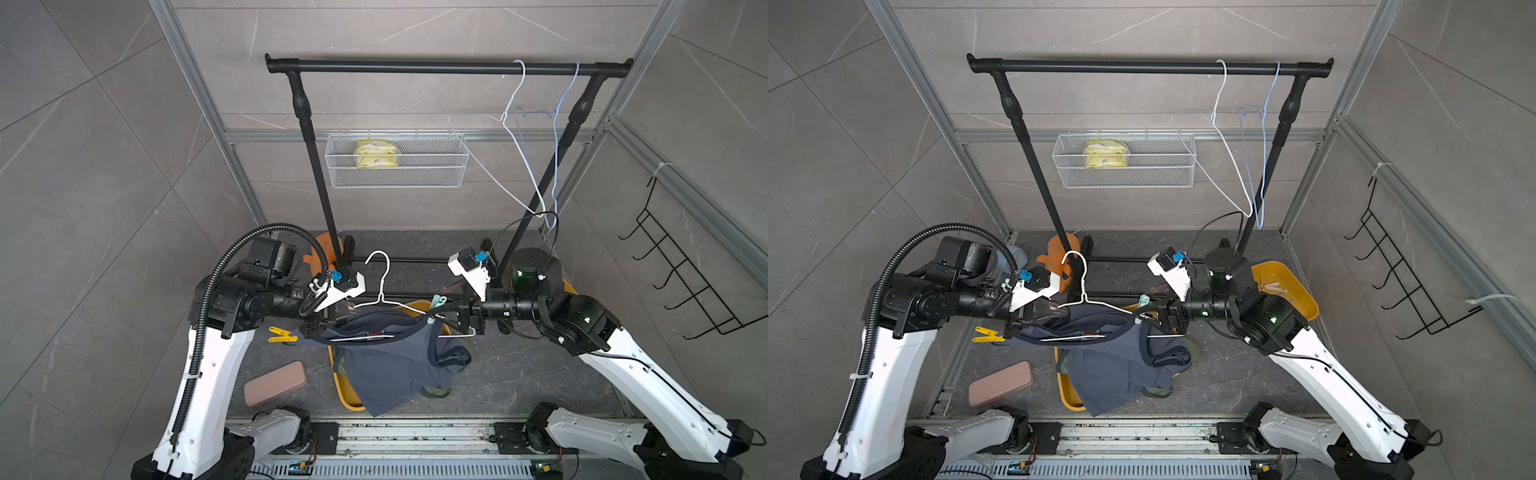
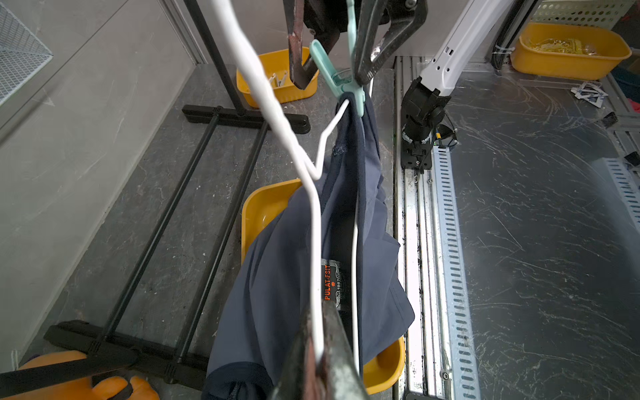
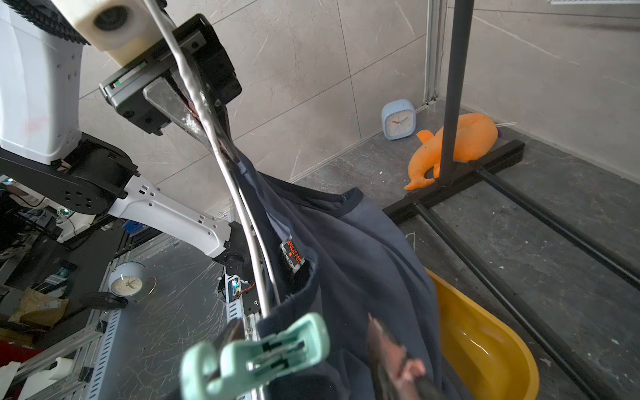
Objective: Remove the clothespins securing tank tops to the hanger
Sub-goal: Remove the clothespin from the hanger.
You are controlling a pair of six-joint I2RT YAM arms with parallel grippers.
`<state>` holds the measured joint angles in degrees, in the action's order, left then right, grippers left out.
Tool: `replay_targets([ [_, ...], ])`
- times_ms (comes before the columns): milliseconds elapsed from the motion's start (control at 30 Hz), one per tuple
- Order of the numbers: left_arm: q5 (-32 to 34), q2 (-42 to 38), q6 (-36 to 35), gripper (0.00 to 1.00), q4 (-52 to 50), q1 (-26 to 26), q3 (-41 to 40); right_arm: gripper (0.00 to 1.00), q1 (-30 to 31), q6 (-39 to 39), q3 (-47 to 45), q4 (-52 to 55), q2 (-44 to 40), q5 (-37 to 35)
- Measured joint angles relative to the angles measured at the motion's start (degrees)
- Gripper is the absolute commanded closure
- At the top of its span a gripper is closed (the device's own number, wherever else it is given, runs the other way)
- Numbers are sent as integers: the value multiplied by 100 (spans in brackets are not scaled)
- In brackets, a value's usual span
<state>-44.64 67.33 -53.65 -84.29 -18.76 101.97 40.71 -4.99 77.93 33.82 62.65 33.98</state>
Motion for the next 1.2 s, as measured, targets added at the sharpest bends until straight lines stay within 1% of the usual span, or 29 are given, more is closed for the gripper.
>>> replay_targets([
  [267, -59, -50, -44, 100, -111, 0, 2, 46, -63, -138, 9, -240, 15, 385],
  [400, -61, -66, -63, 100, -146, 0, 11, 53, -68, -175, 9, -297, 31, 702],
  [467, -70, -66, -85, 100, -146, 0, 13, 64, -68, -197, 9, -323, 42, 841],
  [533, -83, -66, -107, 100, -149, 0, 13, 69, -68, -208, 9, -330, 59, 940],
  [600, -94, -66, -114, 100, -155, 0, 22, 77, -72, -210, 9, -330, 74, 1008],
  [633, -94, -66, -125, 100, -162, 0, 24, 84, -79, -214, 9, -328, 79, 1029],
  [667, -94, -66, -129, 100, -170, 0, 26, 94, -81, -223, 9, -328, 79, 1043],
  [700, -94, -66, -131, 100, -175, 0, 28, 100, -83, -188, 9, -330, 79, 1043],
  [767, -90, -63, -129, 100, -177, 0, 28, 100, -90, -223, 9, -326, 79, 970],
  [867, -59, -59, -127, 100, -127, 0, 9, 100, -118, -269, 46, -321, 68, 577],
  [933, -48, -59, -125, 100, -35, 0, -70, 100, -153, -334, 111, -328, 24, 120],
  [1033, -39, -22, -125, 100, 90, 0, -203, 100, -186, -417, 181, -326, -157, -730],
  [1200, -26, 76, -122, 100, 225, 0, -304, 100, -219, -494, 57, -310, -726, -2238],
])
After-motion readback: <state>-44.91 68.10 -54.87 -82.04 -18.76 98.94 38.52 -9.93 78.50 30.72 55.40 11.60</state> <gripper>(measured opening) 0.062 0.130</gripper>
